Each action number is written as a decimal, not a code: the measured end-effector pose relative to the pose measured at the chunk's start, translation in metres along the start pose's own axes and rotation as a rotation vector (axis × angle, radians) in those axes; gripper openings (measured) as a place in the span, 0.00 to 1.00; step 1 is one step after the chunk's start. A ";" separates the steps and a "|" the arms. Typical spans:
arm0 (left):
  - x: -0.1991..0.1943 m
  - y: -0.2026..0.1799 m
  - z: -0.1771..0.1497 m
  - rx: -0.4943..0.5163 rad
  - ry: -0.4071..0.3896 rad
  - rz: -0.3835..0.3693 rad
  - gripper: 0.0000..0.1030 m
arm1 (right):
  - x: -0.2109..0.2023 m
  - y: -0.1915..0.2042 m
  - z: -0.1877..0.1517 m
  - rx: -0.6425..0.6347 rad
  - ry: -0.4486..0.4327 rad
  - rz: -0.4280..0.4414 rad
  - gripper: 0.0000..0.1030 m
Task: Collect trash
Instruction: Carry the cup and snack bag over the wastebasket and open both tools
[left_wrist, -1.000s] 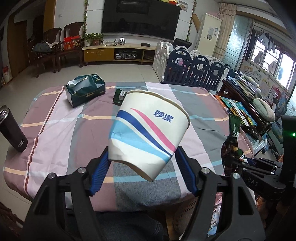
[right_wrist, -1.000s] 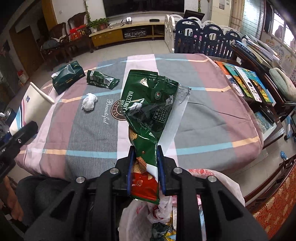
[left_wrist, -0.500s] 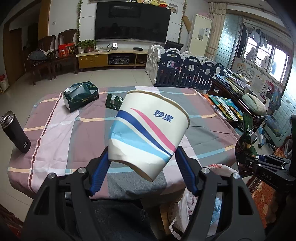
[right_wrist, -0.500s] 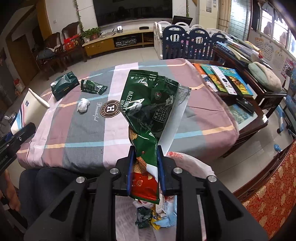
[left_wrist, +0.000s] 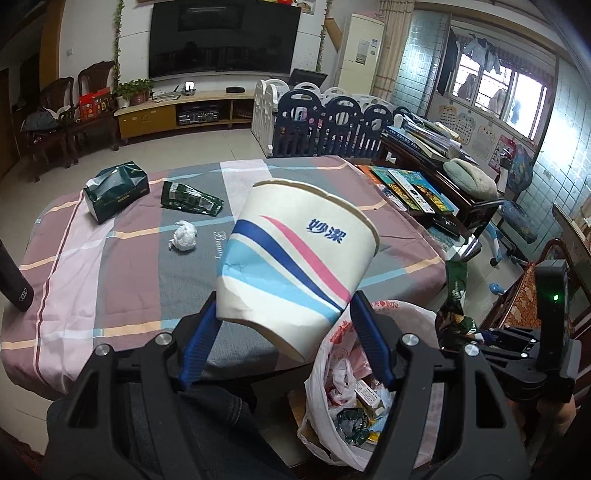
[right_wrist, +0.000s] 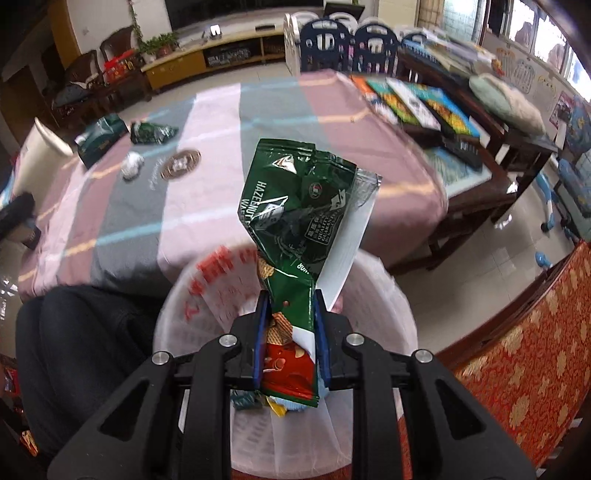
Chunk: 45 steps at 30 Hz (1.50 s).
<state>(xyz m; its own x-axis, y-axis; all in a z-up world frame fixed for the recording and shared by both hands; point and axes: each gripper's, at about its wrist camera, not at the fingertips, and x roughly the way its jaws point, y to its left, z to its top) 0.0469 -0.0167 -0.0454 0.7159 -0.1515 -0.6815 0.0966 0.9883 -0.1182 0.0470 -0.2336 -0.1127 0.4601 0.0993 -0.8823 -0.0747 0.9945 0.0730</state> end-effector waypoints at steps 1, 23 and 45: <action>0.005 -0.003 -0.002 0.003 0.014 -0.010 0.69 | 0.007 -0.002 -0.005 0.006 0.023 0.003 0.23; 0.063 -0.046 -0.033 0.057 0.263 -0.368 0.69 | 0.008 -0.076 -0.015 0.280 0.049 0.010 0.75; 0.177 0.160 0.045 -0.356 0.208 0.105 0.84 | 0.028 -0.054 0.022 0.280 0.060 0.021 0.76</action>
<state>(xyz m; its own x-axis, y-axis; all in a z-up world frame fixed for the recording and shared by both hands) 0.2201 0.1154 -0.1521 0.5512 -0.0869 -0.8299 -0.2404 0.9359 -0.2576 0.0834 -0.2834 -0.1315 0.4074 0.1266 -0.9044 0.1668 0.9634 0.2100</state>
